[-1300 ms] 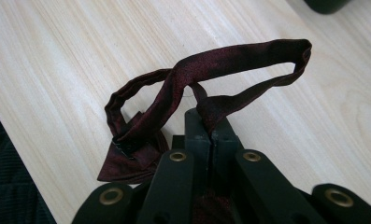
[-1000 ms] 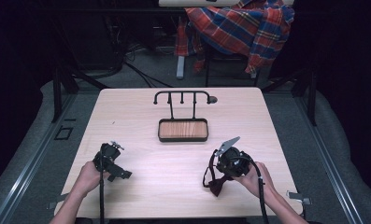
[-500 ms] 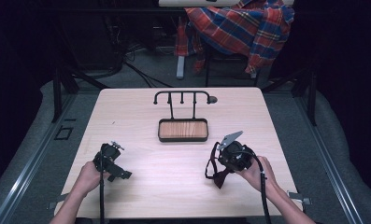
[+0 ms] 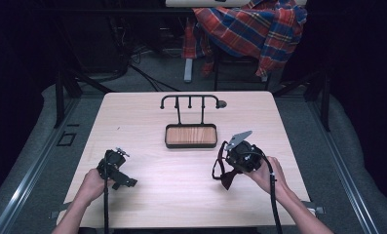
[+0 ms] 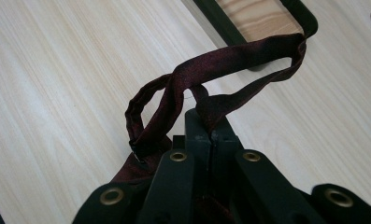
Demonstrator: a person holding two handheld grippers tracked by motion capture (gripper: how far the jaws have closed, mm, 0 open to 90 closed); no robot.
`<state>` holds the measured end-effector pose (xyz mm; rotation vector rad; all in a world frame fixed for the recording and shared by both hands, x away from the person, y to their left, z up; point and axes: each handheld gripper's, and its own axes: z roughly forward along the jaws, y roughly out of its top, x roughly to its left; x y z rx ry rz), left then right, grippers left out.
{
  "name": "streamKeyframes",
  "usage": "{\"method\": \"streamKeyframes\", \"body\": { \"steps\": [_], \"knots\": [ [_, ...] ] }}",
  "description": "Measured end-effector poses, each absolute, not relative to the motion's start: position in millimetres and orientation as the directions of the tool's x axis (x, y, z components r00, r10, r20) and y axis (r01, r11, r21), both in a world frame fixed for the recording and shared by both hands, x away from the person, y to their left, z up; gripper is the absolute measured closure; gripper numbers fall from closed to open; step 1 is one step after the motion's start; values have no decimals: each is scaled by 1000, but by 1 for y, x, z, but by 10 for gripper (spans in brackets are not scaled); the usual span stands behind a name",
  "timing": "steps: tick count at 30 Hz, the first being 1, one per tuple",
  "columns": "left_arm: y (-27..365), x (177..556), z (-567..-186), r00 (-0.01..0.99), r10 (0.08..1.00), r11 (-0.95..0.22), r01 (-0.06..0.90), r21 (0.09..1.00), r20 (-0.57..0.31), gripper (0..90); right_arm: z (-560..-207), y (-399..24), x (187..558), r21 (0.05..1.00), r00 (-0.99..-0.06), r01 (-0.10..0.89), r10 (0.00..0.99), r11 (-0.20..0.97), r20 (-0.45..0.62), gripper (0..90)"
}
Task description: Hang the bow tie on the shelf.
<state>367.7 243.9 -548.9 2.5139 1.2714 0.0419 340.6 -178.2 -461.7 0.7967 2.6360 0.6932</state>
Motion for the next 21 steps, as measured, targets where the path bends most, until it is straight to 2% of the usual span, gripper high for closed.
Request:
{"method": "streamKeyframes", "body": {
  "steps": [21],
  "knots": [
    [245,368,-548,600,792,-544,779,310,-118,1,-443,-166,370,574,-784,425,601,700,-152,889]
  ]
}}
